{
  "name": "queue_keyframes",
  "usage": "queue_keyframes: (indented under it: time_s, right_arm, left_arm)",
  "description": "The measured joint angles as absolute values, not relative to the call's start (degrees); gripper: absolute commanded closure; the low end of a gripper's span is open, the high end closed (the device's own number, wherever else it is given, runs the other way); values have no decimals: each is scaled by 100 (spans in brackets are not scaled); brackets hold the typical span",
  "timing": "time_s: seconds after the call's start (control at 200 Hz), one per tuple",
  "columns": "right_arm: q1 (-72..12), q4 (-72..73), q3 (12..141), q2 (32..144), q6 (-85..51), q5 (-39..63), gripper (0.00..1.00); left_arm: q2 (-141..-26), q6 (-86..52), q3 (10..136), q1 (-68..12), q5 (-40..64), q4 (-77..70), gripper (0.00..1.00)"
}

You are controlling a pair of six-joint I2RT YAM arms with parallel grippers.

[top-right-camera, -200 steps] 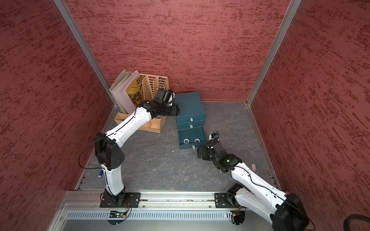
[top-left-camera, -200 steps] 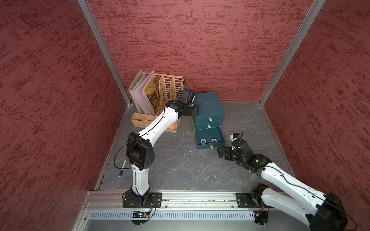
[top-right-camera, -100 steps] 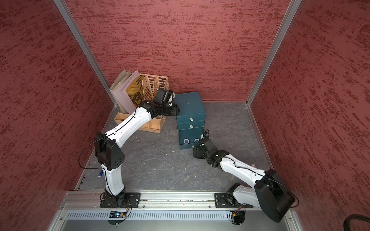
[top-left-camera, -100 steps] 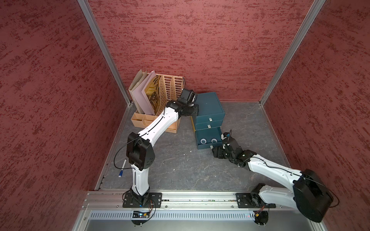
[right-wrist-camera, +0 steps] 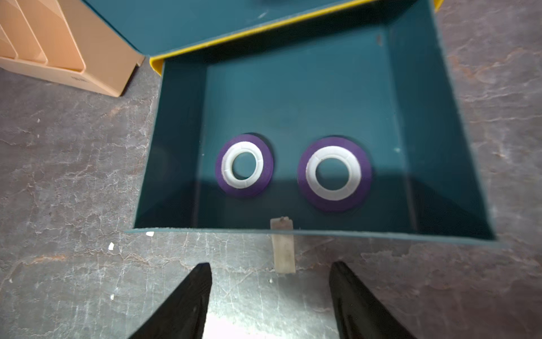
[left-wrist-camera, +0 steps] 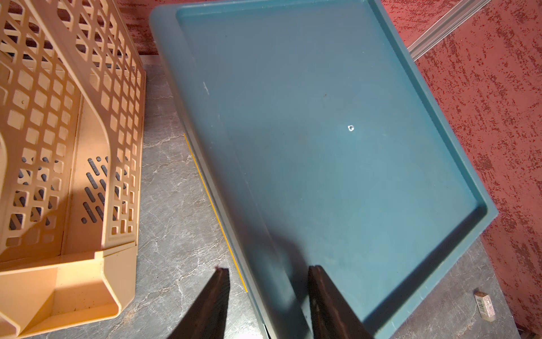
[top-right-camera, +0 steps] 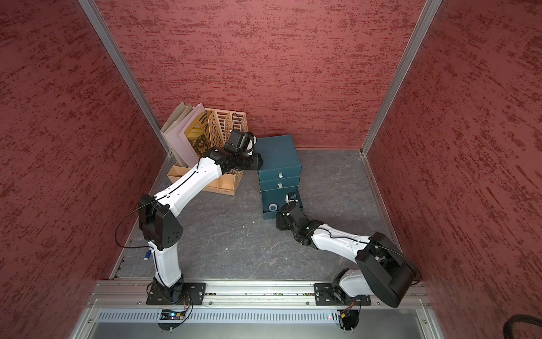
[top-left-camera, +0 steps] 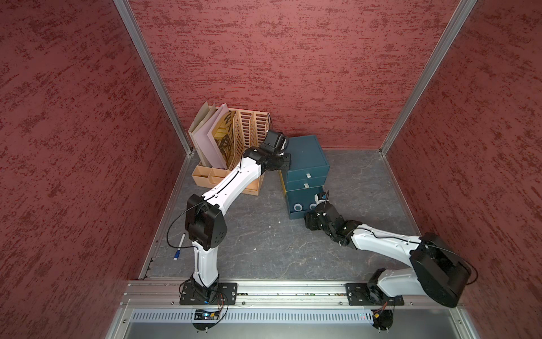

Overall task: Place the transparent tape into the drawer according to color
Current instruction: Close the drawer in the storage box.

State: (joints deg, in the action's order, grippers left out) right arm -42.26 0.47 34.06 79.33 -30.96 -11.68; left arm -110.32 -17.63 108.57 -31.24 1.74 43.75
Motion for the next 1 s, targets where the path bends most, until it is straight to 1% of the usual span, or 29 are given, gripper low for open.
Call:
queue_keyframes:
  time_s: [0.426,0.596,0.997]
  right_arm:
    - [-4305,668,3282,8313,-3076,-1479,32]
    - [-4307,921,3282,8615,-2969,-1570,32]
    - [-4309,1302,3411,8875,-2648,-1820,31]
  left_arm:
    - [-11032,-1758,10855,-3111,266,4377,53]
    - [-11032,-1756,10855,-3111,272,4379,53]
    - [-11032,-1730,10857,-3105,301,4394,53]
